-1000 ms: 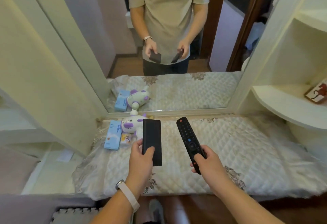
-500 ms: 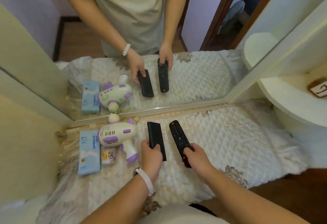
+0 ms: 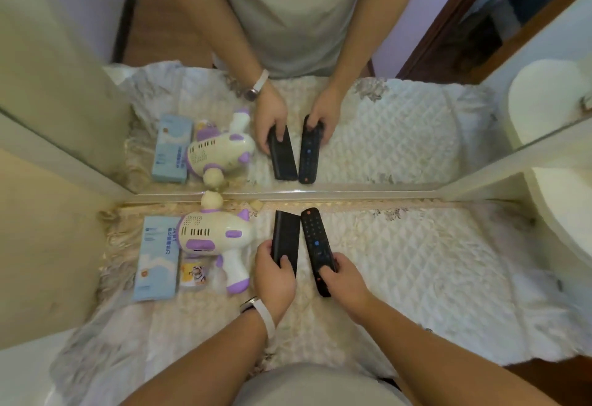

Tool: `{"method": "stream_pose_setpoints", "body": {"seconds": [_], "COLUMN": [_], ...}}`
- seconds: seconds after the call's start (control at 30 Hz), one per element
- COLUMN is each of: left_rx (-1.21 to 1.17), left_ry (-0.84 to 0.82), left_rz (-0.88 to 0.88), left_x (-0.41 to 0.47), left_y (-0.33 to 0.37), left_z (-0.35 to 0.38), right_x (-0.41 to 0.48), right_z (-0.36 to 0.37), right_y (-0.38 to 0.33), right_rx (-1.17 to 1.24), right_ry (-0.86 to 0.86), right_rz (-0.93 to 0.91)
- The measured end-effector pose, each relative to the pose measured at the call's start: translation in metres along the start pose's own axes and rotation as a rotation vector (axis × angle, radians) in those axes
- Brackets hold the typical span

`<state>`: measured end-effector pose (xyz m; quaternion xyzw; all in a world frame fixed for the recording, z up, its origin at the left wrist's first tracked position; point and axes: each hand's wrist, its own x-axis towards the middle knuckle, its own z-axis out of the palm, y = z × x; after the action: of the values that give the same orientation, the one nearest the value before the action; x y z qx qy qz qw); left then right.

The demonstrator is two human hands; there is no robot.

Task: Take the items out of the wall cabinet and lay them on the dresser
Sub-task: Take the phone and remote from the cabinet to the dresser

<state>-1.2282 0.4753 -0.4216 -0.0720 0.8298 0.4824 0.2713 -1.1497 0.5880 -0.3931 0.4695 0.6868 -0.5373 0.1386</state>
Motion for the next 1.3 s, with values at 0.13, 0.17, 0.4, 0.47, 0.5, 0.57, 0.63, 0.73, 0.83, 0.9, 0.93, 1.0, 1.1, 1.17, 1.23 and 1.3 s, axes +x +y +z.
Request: {"method": "stream_pose_setpoints", "body": {"seconds": [0.13, 0.17, 0.4, 0.47, 0.5, 0.57, 0.63, 0.73, 0.83, 0.9, 0.93, 1.0, 1.1, 1.17, 1.23, 1.3], "left_rx": [0.123, 0.161, 0.347, 0.392, 0.42, 0.479, 0.583, 0.715, 0.795, 0.809, 0.818, 0.826, 0.845, 0.861, 0.852, 0.826], "left_ry": [0.061, 0.078, 0.088, 0.112, 0.13, 0.16, 0.192, 0.266, 0.351, 0.412, 0.442, 0.501, 0.588, 0.633, 0.686, 0.748], "left_rz": [0.043, 0.053, 0.1, 0.134, 0.165, 0.22, 0.266, 0.303, 0.341, 0.336, 0.332, 0.329, 0.317, 0.283, 0.232, 0.176], "left_x": [-0.004, -0.007, -0.042, -0.053, -0.06, -0.074, -0.089, -0.107, -0.127, -0.143, -0.151, -0.17, -0.205, -0.234, -0.267, -0.304], "left_y": [0.005, 0.008, 0.007, 0.008, 0.009, 0.009, 0.01, 0.005, 0.004, -0.002, -0.008, -0.024, -0.051, -0.072, -0.098, -0.125], "left_z": [0.002, 0.001, -0.006, -0.006, -0.006, -0.007, -0.009, -0.018, -0.032, -0.044, -0.051, -0.064, -0.085, -0.096, -0.105, -0.111], "right_x": [0.013, 0.017, 0.035, 0.037, 0.038, 0.04, 0.04, 0.034, 0.018, 0.003, -0.006, -0.023, -0.051, -0.072, -0.097, -0.126], "right_z": [-0.014, -0.018, -0.044, -0.052, -0.055, -0.062, -0.067, -0.066, -0.055, -0.044, -0.039, -0.025, -0.002, 0.015, 0.034, 0.056], "right_y": [0.005, 0.005, 0.014, 0.019, 0.021, 0.022, 0.019, 0.01, -0.001, -0.007, -0.011, -0.016, -0.018, -0.016, -0.009, 0.002], "right_rx": [-0.247, -0.291, -0.425, -0.43, -0.438, -0.446, -0.454, -0.465, -0.508, -0.579, -0.624, -0.722, -0.89, -0.965, -1.031, -1.073], "right_ry": [-0.109, -0.127, -0.171, -0.164, -0.165, -0.176, -0.194, -0.201, -0.234, -0.295, -0.332, -0.411, -0.473, -0.499, -0.546, -0.618], "right_rz": [-0.096, -0.117, -0.272, -0.295, -0.303, -0.333, -0.399, -0.491, -0.631, -0.782, -0.867, -1.065, -1.352, -1.514, -1.632, -1.735]}}
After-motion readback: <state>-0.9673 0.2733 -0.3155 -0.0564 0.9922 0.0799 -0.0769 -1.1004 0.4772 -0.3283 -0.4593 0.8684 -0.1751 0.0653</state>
